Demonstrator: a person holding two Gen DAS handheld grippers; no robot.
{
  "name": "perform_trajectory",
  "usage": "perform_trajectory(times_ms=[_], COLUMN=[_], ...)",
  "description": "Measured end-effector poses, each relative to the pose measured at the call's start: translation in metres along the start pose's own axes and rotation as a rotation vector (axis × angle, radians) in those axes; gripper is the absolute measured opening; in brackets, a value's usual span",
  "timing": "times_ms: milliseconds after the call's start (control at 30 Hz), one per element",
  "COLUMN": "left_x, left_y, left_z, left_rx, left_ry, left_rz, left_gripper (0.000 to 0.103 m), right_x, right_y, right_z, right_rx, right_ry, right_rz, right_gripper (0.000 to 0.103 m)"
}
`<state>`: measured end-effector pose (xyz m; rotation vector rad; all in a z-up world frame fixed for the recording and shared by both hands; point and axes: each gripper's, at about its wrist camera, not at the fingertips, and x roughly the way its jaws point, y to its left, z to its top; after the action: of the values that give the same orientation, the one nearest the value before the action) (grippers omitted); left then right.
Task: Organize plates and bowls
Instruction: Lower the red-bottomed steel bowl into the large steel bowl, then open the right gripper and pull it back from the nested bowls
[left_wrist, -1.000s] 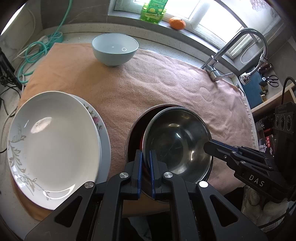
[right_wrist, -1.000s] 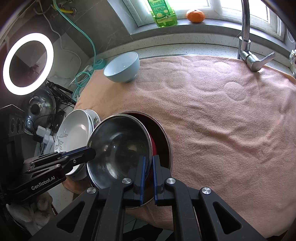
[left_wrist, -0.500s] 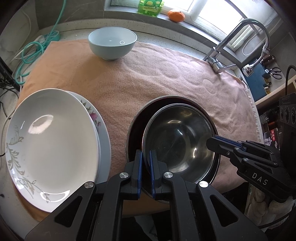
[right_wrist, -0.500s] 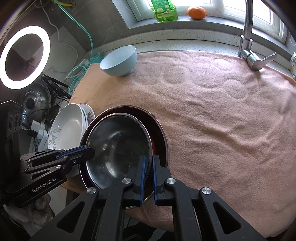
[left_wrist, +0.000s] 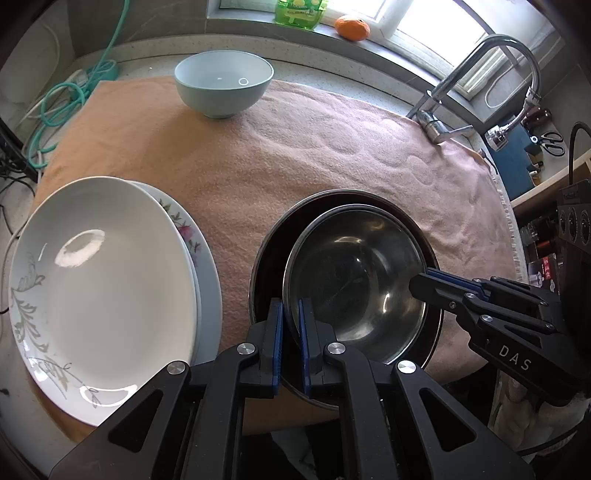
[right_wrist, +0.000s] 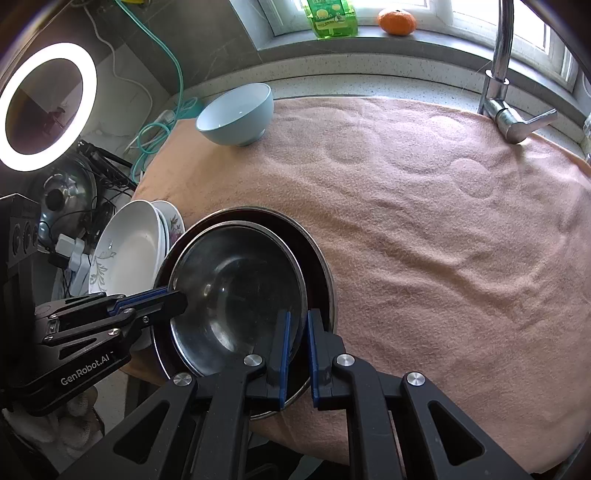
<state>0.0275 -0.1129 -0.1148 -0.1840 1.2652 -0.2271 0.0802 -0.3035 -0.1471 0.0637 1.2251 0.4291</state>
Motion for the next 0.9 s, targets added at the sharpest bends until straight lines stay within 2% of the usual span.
perform_trajectory(times_ms=[267,467,900], left_x=[0.000,0.000,-0.021], left_y=[0.000,-0.001,0.007], left_z=[0.001,0.002,0.007], left_rx=[-0.001,0.002,-0.035], left_ry=[0.005,0.007,-0.045], left_rz=[-0.007,-0.017,-0.038], left_gripper=[0.008,0.010,0.010], right_x=[0.000,-0.004,-0.022], right_y=[0.000,0.000,-0.004], right_z=[0.000,0.001,0.004], right_rx=[-0.001,0.002,0.022], right_ry=[0.011,0.001,-0.045], right_rz=[0.002,0.009,0.034], right_gripper=[0.010,0.017,0.018])
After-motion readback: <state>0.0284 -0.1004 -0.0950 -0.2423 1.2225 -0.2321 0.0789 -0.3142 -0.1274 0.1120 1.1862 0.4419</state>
